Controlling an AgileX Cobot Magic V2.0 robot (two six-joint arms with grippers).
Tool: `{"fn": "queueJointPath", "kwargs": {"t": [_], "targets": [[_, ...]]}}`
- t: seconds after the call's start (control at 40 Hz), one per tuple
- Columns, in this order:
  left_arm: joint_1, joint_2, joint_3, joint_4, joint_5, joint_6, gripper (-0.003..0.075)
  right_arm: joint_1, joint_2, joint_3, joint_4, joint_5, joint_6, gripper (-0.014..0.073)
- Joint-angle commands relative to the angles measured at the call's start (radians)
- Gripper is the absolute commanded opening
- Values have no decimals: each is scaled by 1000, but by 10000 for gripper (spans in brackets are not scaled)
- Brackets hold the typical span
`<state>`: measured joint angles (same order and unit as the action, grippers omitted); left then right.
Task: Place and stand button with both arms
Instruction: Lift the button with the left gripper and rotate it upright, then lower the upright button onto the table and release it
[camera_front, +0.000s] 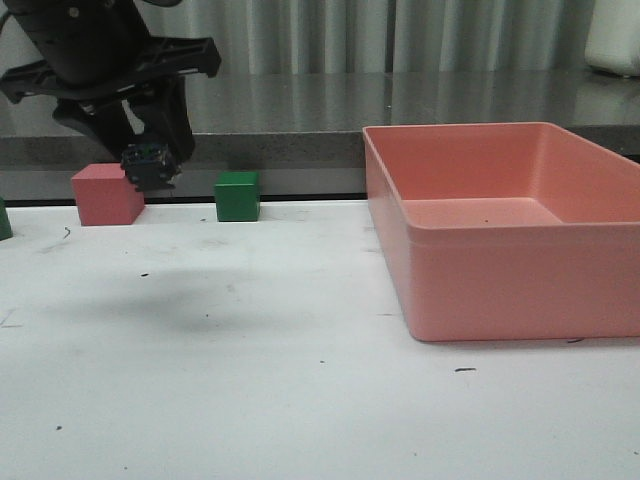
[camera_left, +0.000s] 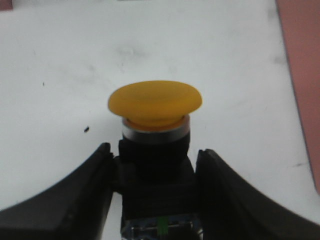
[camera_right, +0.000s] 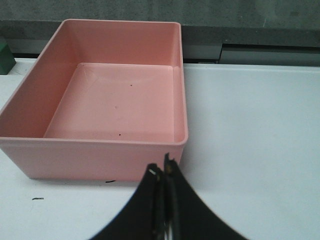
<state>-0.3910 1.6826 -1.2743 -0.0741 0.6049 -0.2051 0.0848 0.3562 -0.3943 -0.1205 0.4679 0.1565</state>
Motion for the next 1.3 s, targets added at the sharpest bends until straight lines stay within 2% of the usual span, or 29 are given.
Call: {"fn": "queueJointPath", "kwargs": {"t": [0.0,0.2,0.28,0.4,0.48,0.75,1.03,1.13,1.28], "targets": [[3,-142,106,26,-293,8,190,-4,6,-29,-14,-78,-8,-68],[10,-282,426,123,-794,8,190,-4,6,-29,-14,-78,-8,-68],[15,-291,521,127,-950,10,190,-4,6,-29,-14,-78,-8,-68],[15,-265,632,127,-1130,10,190,-4,6,-29,-14,-78,-8,-68],[15,-232,678,127,-1214,17,190,-4,6,-29,-14,-78,-8,-68],[15,-24,741,114,-1534,222,190,-4,6,-29,-14,-78,-8,-68],[15,207,741,64,-1869,239,190,-4,6,-29,-14,-78,-8,-68],[15,252,741,64,-1940,239,190,-4,6,-29,-14,-78,-8,-68],[15,288,741,57,-1950,239,190,-4,6,-29,-14,-78,-8,-68]]}}
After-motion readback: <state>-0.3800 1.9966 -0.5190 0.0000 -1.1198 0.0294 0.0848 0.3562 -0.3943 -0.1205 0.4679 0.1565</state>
